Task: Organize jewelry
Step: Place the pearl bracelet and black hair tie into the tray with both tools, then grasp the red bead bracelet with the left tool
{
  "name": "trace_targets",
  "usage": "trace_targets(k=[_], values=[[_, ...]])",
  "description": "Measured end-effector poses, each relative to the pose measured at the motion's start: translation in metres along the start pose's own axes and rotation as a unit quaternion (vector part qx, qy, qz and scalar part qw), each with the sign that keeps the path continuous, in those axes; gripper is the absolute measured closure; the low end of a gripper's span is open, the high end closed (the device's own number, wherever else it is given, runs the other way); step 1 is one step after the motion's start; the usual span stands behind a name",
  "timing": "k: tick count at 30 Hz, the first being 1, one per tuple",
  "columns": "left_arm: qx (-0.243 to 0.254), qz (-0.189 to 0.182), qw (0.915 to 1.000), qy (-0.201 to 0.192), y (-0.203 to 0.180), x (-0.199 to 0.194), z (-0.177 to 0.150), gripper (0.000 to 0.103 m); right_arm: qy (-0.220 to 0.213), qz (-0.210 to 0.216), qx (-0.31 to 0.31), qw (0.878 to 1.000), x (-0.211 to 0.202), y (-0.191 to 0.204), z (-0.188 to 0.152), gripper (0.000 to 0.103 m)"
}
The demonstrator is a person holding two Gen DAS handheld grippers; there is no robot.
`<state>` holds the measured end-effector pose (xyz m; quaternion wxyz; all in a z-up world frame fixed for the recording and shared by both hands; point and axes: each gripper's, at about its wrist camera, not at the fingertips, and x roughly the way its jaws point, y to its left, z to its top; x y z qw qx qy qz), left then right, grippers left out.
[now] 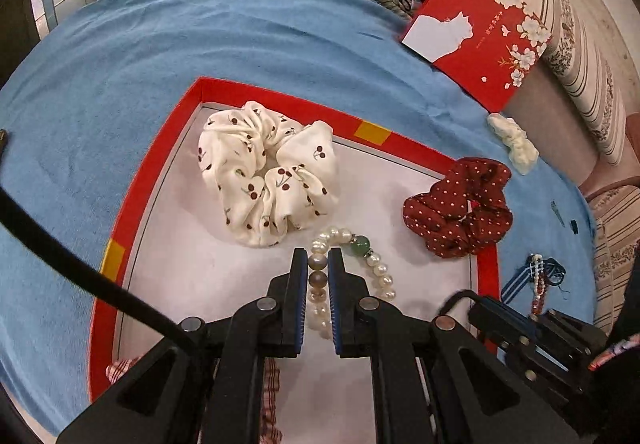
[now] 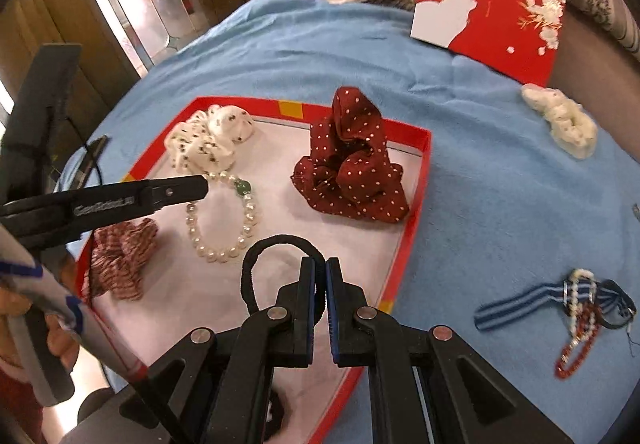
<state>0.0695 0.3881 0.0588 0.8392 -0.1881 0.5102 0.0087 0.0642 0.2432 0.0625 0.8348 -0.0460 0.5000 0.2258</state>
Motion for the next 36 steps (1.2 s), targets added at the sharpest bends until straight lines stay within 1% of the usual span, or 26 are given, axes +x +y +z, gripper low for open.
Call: trace_targets(k=[4,6,7,8,10,12,14,17,20,23,25,28,29,30,32,34,36], values=[[0.009,0.011,0.9999,-0.004,-0.005,0.002,0.002,0.093,0.005,0.000,0.002,1.000,0.012,-0.003,0.006,0.096],[0.011,0.009,0.9998,-0.011,-0.007,-0.004,0.002,0.093,0.007,0.002,0.005,1.000,0.011,-0.006,0.009,0.090],[0.011,0.005,0.9998,-0.017,-0.007,-0.008,0.001,0.093,0.005,0.003,0.006,1.000,0.009,-0.007,0.009,0.083],[0.011,0.000,0.9997,-0.023,-0.007,-0.015,0.000,0.093,-0.001,0.003,0.006,1.000,0.005,-0.008,0.010,0.079],[0.012,-0.008,0.9993,-0.034,-0.008,-0.027,-0.002,0.090,-0.010,0.003,0.006,1.000,-0.002,-0.009,0.012,0.078],[0.009,-0.011,0.9988,-0.047,-0.007,-0.040,-0.005,0.080,-0.020,0.003,0.011,1.000,-0.007,-0.012,0.015,0.078],[0.004,-0.008,0.9980,-0.063,-0.004,-0.054,-0.011,0.078,-0.025,-0.003,0.013,1.000,-0.006,-0.014,0.022,0.078],[-0.003,-0.006,0.9971,-0.076,-0.002,-0.070,-0.021,0.077,-0.022,-0.008,0.021,0.999,0.003,-0.018,0.036,0.079],[-0.001,0.007,0.9959,-0.090,-0.002,-0.082,-0.032,0.076,-0.015,-0.019,0.025,0.999,0.016,-0.022,0.053,0.079],[-0.004,0.016,0.9954,-0.094,-0.002,-0.087,-0.040,0.075,-0.003,-0.021,0.031,0.999,0.025,-0.026,0.066,0.079],[-0.011,0.015,0.9954,-0.094,-0.001,-0.090,-0.045,0.075,-0.011,-0.020,0.034,0.999,0.015,-0.029,0.070,0.079],[-0.016,0.023,0.9946,-0.100,-0.002,-0.097,-0.053,0.074,-0.046,-0.007,0.040,0.998,-0.022,-0.037,0.064,0.078],[-0.015,0.028,0.9942,-0.103,-0.005,-0.099,-0.057,0.074,-0.056,-0.006,0.042,0.997,-0.037,-0.042,0.059,0.076],[-0.014,0.033,0.9939,-0.105,-0.007,-0.101,-0.060,0.073,-0.065,-0.008,0.046,0.997,-0.051,-0.049,0.051,0.074],[-0.009,0.042,0.9931,-0.109,-0.014,-0.106,-0.068,0.073,-0.078,-0.014,0.056,0.995,-0.074,-0.064,0.035,0.066],[0.000,0.042,0.9930,-0.111,-0.025,-0.110,-0.076,0.070,-0.086,-0.025,0.071,0.993,-0.098,-0.086,0.011,0.065],[0.012,0.036,0.9933,-0.109,-0.038,-0.114,-0.084,0.066,-0.088,-0.043,0.088,0.991,-0.117,-0.110,-0.015,0.065]])
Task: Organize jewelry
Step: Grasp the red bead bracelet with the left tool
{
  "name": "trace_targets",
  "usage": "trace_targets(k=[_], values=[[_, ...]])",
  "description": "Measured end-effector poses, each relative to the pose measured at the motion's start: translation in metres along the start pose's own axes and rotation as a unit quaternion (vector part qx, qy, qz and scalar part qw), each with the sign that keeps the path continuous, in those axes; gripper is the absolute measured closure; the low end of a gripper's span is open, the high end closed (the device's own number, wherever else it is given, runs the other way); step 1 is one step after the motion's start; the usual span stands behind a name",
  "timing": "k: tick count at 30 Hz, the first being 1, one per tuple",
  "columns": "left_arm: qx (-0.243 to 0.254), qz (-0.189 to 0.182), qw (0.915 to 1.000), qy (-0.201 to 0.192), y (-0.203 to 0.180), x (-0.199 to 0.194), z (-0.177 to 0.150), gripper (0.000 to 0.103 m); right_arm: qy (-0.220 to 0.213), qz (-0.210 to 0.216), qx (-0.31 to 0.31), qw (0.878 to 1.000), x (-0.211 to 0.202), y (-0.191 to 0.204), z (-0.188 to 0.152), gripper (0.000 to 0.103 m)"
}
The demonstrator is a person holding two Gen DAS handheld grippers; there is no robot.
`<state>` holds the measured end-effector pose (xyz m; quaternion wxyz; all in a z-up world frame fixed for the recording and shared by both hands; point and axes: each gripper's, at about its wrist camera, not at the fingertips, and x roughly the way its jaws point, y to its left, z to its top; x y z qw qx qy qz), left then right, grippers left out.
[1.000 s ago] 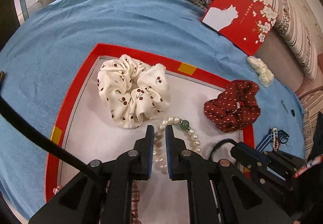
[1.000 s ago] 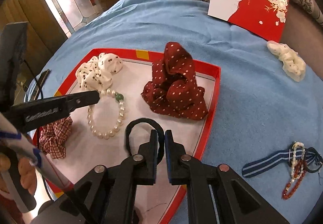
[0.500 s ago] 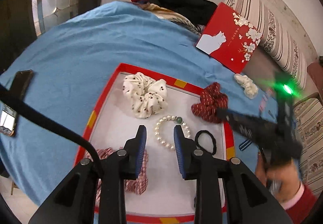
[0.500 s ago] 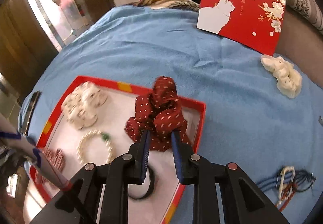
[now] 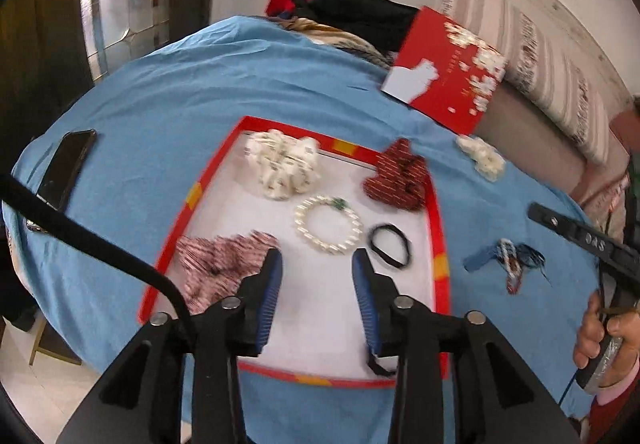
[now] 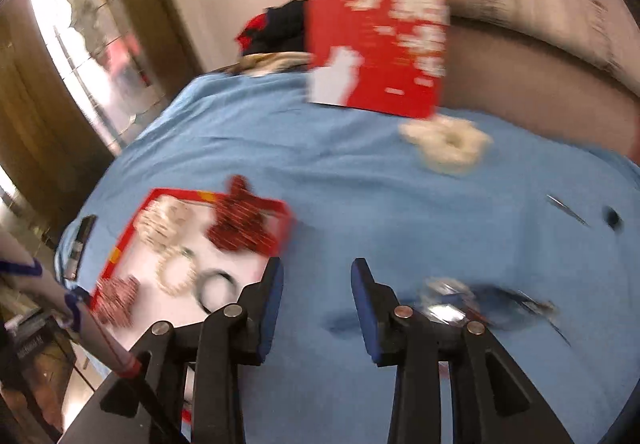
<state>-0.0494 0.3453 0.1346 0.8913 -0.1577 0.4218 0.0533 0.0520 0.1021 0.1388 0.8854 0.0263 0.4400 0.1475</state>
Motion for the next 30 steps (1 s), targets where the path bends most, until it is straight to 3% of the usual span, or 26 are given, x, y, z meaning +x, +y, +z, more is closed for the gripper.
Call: trace_targets(k=[6,11,21,26,30], values=[[0.056,-0.028,0.9979,0.018,-0.060,-0.007,-0.024,0.060,0.007,-0.072,0.074,0.995,-0.050,-0.104,-0.060,0.063],[0.093,-0.061,0.9925,0.052,-0.120,0.007,-0.042,0.057,0.019,-0.092,0.124,0.988,-0.068,-0.162,-0.095,0.061],[0.129,-0.106,0.9778,0.126,-0.219,0.082,-0.063,0.057,0.020,-0.071,0.152,0.986,-0.056,-0.192,-0.121,0.055],[0.128,-0.110,0.9734,0.156,-0.254,0.139,-0.059,0.058,0.009,-0.062,0.159,0.985,-0.053,-0.199,-0.126,0.055],[0.137,-0.110,0.9704,0.166,-0.276,0.169,-0.056,0.064,0.005,-0.056,0.167,0.984,-0.052,-0.206,-0.127,0.055]])
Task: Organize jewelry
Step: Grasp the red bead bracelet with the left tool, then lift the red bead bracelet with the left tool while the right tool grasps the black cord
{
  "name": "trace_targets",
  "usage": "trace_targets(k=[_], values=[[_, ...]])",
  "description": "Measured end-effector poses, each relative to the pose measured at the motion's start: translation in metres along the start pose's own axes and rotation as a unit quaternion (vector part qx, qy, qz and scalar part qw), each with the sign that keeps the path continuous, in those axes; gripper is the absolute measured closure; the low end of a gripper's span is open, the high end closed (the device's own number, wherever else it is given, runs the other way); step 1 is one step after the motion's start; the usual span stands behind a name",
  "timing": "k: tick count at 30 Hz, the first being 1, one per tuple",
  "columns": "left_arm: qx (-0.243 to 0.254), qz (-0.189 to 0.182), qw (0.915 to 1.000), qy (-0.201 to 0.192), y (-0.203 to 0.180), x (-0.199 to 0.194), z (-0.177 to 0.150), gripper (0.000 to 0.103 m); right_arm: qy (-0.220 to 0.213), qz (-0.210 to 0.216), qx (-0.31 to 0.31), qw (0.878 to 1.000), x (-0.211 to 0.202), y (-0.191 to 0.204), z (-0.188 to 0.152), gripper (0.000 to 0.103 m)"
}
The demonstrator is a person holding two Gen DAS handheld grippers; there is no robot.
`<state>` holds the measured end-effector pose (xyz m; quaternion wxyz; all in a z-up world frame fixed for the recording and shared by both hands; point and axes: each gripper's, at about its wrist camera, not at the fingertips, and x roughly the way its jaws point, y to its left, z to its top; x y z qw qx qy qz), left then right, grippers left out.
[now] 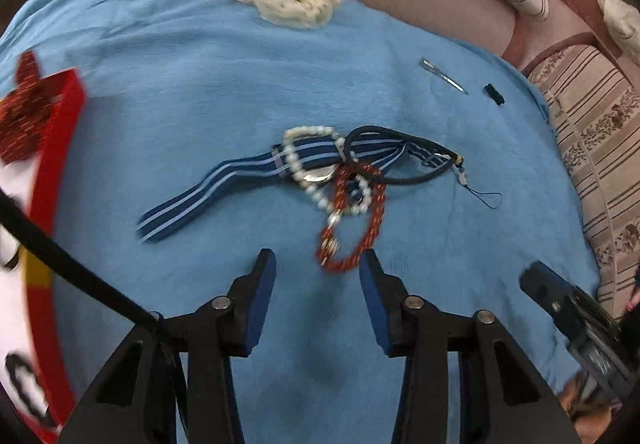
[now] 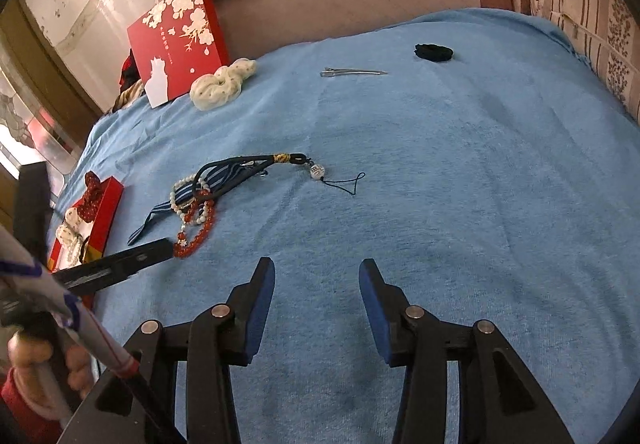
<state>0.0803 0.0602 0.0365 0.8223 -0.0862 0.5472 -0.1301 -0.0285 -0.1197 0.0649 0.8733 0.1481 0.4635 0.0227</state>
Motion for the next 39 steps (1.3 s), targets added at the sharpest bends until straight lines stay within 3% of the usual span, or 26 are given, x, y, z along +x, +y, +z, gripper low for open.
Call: trace_targets(k=[2,3,4,10,16,24,25,26,28,34,39], values=[[0.006,0.012,0.9999,-0.008,-0.005,0.006,0.005,0.070,-0.002,0.002,0.002,1.000,0.002,-0.001,0.003,0.055],[0.010,0.015,0.9998,-0.009,-0.008,0.007,0.007,0.090,-0.003,0.004,0.003,1.000,0.004,-0.001,0.005,0.055],[0.009,0.009,0.9999,-0.001,-0.008,0.009,0.008,0.095,-0.003,0.006,0.003,1.000,0.005,-0.001,0.006,0.055],[-0.004,-0.020,0.9996,0.017,0.012,-0.011,-0.015,0.096,-0.011,0.002,-0.022,1.000,0.018,0.011,0.028,0.054],[-0.017,-0.043,0.9985,0.027,0.047,-0.040,-0.054,0.096,-0.003,-0.026,-0.097,0.995,0.048,0.028,0.055,0.043],[-0.035,-0.059,0.9973,0.027,0.060,-0.040,-0.056,0.096,0.024,-0.073,-0.229,0.970,0.096,0.056,0.065,0.042],[-0.035,-0.059,0.9973,0.026,0.059,-0.040,-0.055,0.096,0.030,-0.071,-0.230,0.970,0.100,0.056,0.066,0.050],[-0.034,-0.058,0.9974,0.025,0.058,-0.039,-0.055,0.096,0.039,-0.064,-0.222,0.972,0.103,0.054,0.067,0.078],[-0.033,-0.054,0.9977,0.023,0.058,-0.039,-0.055,0.096,0.046,-0.052,-0.200,0.977,0.100,0.049,0.067,0.091],[-0.026,-0.045,0.9985,0.015,0.057,-0.043,-0.062,0.096,0.077,-0.011,-0.135,0.988,0.064,0.030,0.037,0.092],[-0.028,-0.042,0.9986,0.017,0.054,-0.045,-0.067,0.096,0.116,-0.012,-0.118,0.986,0.022,0.024,-0.023,0.091]])
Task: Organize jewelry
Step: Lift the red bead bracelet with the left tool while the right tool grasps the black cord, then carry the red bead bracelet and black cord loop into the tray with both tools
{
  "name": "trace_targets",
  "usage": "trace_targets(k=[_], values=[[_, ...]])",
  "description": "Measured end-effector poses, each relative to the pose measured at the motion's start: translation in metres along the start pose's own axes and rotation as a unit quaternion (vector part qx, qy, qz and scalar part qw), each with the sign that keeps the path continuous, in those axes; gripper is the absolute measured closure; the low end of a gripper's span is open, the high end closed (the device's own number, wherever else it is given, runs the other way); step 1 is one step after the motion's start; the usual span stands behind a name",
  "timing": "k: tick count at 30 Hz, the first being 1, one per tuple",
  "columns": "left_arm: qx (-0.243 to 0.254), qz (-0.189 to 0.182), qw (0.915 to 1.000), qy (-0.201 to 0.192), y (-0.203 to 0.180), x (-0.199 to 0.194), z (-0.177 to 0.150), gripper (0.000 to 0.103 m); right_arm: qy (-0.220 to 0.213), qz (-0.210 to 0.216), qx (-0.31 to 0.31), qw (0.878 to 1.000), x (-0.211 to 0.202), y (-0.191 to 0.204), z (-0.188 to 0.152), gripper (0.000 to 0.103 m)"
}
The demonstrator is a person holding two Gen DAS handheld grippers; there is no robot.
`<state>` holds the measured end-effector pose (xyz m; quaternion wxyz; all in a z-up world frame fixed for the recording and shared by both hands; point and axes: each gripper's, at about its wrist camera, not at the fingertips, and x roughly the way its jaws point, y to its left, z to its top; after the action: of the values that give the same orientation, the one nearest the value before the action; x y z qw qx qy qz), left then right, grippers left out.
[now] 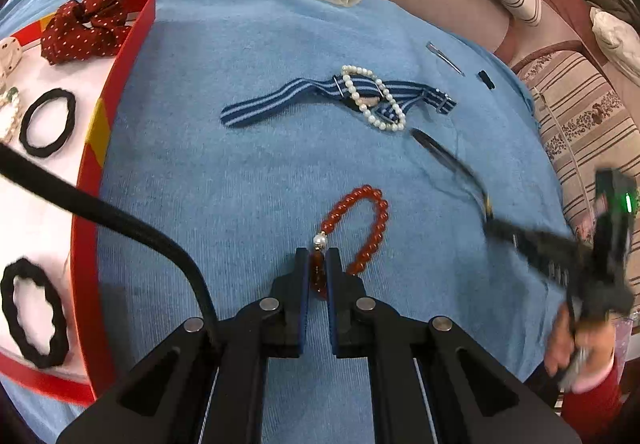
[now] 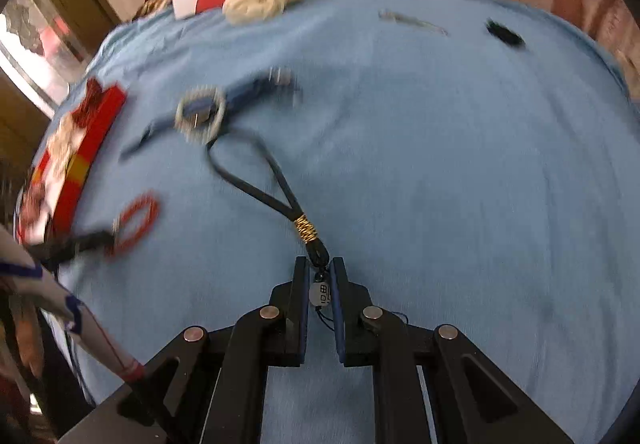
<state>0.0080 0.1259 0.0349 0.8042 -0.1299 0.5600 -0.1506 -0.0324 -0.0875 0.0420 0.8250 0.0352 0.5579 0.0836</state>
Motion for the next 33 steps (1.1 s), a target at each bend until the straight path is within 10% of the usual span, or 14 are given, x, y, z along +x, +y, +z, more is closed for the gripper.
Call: trace_targets(k=[3,7,21,24,28,33], values=[[0.009,0.004,0.9999,0.002,-0.004,-0.005,-0.009,0.096,0.007,0.001,0.015,1.000,-0.012,0.001,-0.027,0.084],[0.014,0.008,0.9999,0.003,-0.004,-0.013,-0.015,0.096,-0.009,-0.004,0.007,1.000,-0.031,0.003,-0.044,0.044],[0.055,0.021,0.9982,0.011,-0.019,0.011,0.009,0.095,-0.046,-0.023,-0.053,0.997,0.001,0.031,-0.009,0.044],[0.065,0.021,0.9976,0.006,-0.022,0.014,0.010,0.094,-0.047,-0.032,-0.057,0.997,0.009,0.035,-0.008,0.053],[0.074,0.027,0.9969,-0.005,-0.024,0.014,0.006,0.096,-0.055,-0.029,-0.050,0.997,0.008,0.035,-0.007,0.089],[0.055,0.015,0.9980,-0.026,-0.023,-0.011,0.004,0.096,-0.064,-0.016,-0.035,0.997,-0.006,0.037,-0.007,0.094]])
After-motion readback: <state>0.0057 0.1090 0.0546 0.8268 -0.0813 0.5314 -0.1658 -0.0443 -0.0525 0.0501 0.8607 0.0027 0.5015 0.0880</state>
